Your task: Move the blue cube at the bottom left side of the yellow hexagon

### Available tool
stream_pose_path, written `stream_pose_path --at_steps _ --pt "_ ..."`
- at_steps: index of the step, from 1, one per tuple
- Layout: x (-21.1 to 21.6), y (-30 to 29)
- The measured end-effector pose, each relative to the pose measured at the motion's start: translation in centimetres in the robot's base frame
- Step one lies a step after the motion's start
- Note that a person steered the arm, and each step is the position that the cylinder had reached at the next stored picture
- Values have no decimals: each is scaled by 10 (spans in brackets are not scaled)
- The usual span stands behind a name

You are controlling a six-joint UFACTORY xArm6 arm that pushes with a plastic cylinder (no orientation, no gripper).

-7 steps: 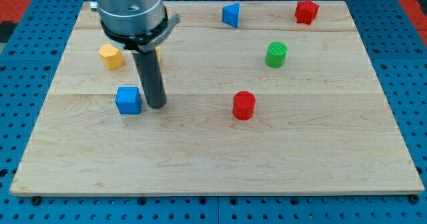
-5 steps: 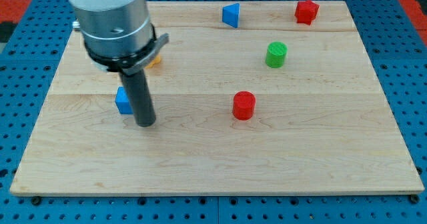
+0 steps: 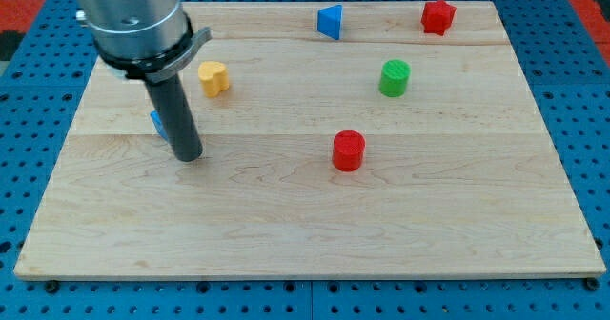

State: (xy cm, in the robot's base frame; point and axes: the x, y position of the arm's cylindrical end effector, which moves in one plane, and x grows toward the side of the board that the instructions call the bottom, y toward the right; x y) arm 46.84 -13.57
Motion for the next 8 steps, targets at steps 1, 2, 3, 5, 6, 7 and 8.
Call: stream_pose_path --at_steps 1,2,3,5,6,7,8 --pt "-23 -14" --pt "-27 -58" --pt "-25 -76" --pt "26 -90" --pt "34 -100" --pt "37 -103" --pt "39 -103"
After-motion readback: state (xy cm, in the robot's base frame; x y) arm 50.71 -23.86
